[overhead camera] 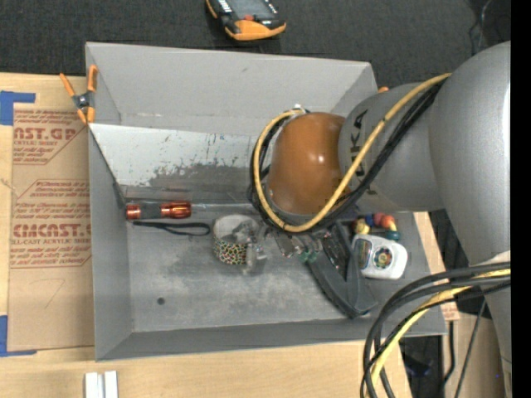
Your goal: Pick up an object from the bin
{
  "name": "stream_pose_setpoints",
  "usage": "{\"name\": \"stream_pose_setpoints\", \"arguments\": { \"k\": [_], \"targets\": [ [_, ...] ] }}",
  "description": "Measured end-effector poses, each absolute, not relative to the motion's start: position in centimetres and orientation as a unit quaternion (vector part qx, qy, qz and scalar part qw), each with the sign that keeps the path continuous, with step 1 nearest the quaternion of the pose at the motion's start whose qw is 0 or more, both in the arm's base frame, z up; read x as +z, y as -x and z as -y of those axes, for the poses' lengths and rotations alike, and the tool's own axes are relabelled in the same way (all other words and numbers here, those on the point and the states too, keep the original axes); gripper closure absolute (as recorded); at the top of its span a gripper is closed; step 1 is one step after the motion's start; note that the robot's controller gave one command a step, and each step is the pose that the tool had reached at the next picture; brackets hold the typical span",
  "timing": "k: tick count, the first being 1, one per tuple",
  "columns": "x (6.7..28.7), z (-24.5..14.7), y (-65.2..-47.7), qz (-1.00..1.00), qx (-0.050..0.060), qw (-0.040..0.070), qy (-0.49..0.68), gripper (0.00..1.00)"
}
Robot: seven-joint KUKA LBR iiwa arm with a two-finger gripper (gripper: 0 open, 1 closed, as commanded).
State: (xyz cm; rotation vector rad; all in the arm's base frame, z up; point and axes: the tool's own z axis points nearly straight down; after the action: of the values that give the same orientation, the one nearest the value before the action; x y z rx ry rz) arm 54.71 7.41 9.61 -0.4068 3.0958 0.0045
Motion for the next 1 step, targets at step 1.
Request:
{"name": "stream_pose_setpoints", "arguments": {
  "k": [1],
  "targets": [
    [9.61,-7.41,-54.71,-0.991,0.001,0.01,0.13,1.0]
  ]
}}
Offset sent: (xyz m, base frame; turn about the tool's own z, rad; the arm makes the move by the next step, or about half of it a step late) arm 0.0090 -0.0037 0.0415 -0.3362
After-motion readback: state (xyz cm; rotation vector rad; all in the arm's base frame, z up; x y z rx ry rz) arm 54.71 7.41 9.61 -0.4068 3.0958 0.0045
